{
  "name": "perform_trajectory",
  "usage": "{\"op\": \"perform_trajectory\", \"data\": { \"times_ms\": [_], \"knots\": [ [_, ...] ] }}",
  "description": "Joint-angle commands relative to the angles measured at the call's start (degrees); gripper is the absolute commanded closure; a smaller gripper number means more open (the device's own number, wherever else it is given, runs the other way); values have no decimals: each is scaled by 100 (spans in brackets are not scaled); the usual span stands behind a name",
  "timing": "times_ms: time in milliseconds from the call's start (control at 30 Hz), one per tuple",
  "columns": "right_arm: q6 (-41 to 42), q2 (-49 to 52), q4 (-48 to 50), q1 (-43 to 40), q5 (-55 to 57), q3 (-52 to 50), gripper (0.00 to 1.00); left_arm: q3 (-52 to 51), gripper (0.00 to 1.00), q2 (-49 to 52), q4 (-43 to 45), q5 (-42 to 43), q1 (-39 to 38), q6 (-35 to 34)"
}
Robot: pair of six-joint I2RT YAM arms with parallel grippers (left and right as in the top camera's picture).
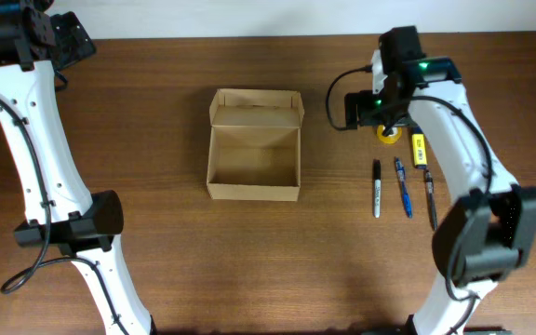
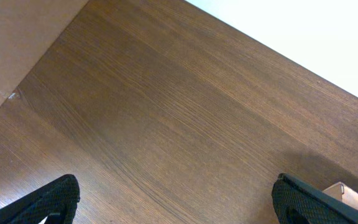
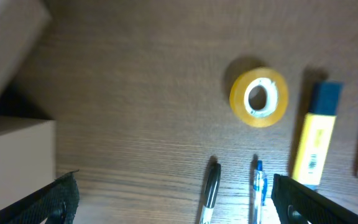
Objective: Pack container
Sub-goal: 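Reach the right gripper to the yellow tape roll and grasp it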
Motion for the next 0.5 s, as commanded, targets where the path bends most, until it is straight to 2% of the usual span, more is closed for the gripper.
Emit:
{"op": "perform_trajectory", "data": {
  "times_ms": [0, 167, 467],
  "knots": [
    [221, 542, -114, -31, 306, 90, 1, 50, 0, -173, -7, -44, 24, 72],
    [219, 1003, -17, -205, 297, 90, 1, 50, 0, -173, -7, -44, 24, 72],
    [190, 1021, 448, -538, -216, 90, 1, 50, 0, -173, -7, -44, 24, 70]
  ]
}}
